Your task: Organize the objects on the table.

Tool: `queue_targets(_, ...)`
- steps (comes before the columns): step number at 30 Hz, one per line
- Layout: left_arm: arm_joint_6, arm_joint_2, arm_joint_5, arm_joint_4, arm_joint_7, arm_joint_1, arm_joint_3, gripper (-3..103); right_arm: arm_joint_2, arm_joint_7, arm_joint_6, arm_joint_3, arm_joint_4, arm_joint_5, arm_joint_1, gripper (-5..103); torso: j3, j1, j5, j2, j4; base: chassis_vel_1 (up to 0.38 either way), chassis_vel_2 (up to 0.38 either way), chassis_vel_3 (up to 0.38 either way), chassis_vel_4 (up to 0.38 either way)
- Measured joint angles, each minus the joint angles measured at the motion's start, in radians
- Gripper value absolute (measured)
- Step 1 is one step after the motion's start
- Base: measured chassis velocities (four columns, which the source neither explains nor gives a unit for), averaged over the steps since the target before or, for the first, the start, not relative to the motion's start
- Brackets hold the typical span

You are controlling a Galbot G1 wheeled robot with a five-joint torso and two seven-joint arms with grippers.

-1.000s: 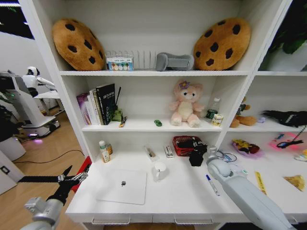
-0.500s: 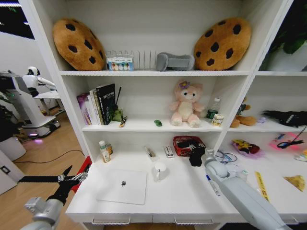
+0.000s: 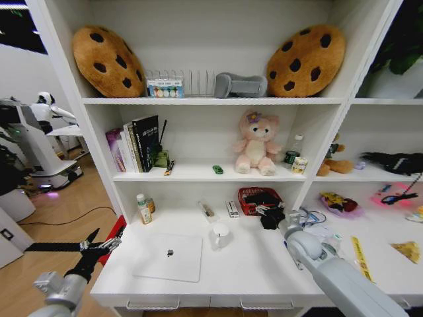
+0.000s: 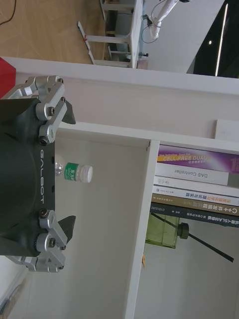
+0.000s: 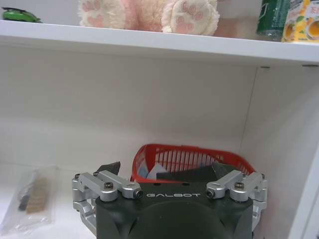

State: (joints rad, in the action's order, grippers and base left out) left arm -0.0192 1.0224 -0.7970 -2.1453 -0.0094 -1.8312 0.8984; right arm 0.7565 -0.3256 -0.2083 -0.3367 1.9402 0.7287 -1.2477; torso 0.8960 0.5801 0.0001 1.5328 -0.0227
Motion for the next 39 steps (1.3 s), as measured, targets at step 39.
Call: queue_targets(39, 0.0, 0.0, 0.0, 0.0, 0.0, 0.0, 0.0, 100, -0.134, 0.086, -0.439, -0.144, -0.186, 0.399, -0.109, 100, 0.0, 0.0, -0.0001, 0.0, 0.0, 0.0, 0.0, 0.0, 0.0)
